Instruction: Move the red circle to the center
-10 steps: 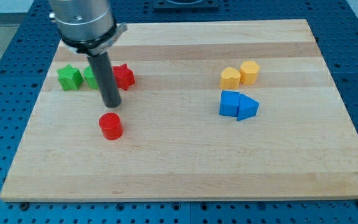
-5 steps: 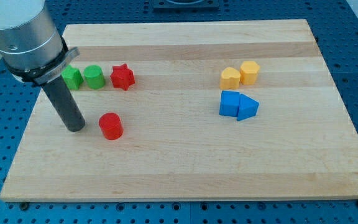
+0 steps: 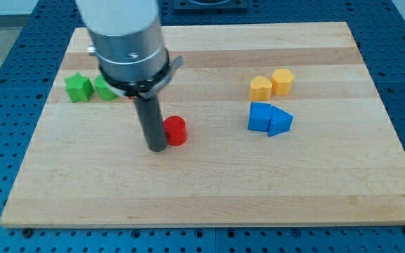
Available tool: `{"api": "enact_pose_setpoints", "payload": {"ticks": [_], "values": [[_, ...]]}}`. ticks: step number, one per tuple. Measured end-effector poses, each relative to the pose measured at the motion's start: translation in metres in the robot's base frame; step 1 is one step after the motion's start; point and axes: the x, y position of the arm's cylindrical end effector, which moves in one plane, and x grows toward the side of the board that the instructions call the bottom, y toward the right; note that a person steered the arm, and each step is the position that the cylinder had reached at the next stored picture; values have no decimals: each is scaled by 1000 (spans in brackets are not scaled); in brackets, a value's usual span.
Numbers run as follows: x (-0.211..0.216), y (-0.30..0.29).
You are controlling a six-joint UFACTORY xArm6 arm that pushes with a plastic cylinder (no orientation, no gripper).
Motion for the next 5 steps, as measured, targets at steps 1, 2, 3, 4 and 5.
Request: {"api": "enact_pose_setpoints", "payload": {"ticks": [1,2,3,4,5], "values": [[0,25],[0,48],[-3,60],[-19,60],[-33,59]]}}
